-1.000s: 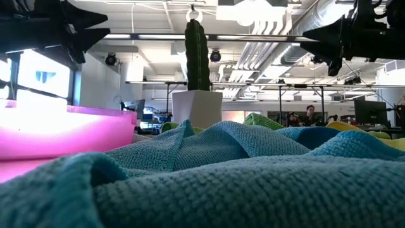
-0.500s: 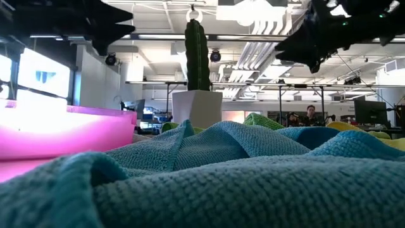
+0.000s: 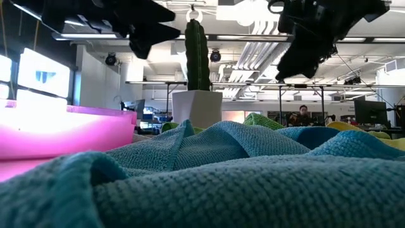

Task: Fold microfiber towels
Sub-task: Move the bottom blue towel to the bottom left of the table

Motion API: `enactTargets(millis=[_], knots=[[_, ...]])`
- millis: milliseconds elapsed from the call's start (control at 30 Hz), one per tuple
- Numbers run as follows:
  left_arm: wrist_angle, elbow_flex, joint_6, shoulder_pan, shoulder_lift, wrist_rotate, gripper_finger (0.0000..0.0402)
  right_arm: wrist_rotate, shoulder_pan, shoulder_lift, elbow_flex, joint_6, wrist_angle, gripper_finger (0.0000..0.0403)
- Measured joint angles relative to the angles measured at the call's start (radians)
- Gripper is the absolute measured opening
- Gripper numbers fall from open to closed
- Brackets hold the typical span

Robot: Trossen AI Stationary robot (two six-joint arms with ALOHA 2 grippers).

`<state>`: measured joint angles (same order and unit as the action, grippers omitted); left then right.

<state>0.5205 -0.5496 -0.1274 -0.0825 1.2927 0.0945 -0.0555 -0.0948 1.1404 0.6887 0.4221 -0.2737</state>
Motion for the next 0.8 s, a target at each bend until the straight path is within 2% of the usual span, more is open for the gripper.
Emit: enactTargets(millis=[167, 500, 800], knots=[[0.0, -0.121, 0.0, -0.091, 0.19, 0.005, 0.0188, 0.0, -0.121, 0.075, 0.017, 0.161, -0.076, 0.0138], [0.003, -0.33, -0.008, -0.203, 0.498, 0.006, 0.0188, -0.001, -0.338, 0.193, 0.017, 0.496, -0.083, 0.0138], [-0.038, -0.419, -0.115, -0.247, 0.731, 0.053, 0.0188, -0.022, -0.485, 0.278, 0.018, 0.727, -0.088, 0.0138]])
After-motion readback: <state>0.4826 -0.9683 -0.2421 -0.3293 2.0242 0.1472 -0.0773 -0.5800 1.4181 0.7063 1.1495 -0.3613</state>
